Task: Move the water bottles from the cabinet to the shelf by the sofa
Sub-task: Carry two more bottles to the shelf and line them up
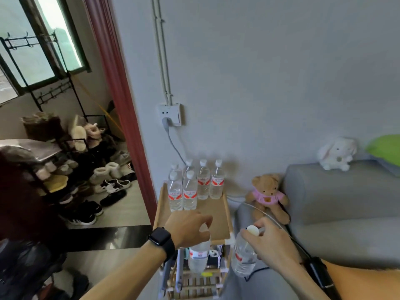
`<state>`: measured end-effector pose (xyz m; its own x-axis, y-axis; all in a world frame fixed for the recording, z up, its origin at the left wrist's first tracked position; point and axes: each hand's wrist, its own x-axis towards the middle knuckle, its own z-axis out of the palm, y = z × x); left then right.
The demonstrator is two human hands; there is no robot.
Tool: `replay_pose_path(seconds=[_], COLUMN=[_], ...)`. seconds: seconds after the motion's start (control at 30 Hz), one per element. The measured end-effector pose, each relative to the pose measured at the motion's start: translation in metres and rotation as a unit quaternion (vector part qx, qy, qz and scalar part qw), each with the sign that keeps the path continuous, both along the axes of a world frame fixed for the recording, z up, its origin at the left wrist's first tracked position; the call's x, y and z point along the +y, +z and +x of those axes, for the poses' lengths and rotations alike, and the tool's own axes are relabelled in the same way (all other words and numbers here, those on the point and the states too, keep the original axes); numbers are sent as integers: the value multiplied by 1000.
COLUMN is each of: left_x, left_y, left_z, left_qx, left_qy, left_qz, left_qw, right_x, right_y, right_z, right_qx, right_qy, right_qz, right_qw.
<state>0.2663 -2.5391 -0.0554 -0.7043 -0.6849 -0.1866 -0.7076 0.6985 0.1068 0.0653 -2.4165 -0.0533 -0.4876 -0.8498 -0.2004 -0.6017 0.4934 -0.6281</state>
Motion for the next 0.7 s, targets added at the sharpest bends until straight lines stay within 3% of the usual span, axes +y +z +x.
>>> replay_pose_path(seconds=[0.3,0.7], left_x=[-109,-160], left_y=[-21,-34], left_z=[-46,-84], left_qx=[34,55], left_qy=[-5,28], left_qz=[16,-3], left_qw=[999,998], right_x=[-124,-198], right_y=[-19,-51], right_z=[-13,-40], right_qx=[-39,-26], right_qy=[-45,53], right_qz=[1,29], right_qw=[998,998])
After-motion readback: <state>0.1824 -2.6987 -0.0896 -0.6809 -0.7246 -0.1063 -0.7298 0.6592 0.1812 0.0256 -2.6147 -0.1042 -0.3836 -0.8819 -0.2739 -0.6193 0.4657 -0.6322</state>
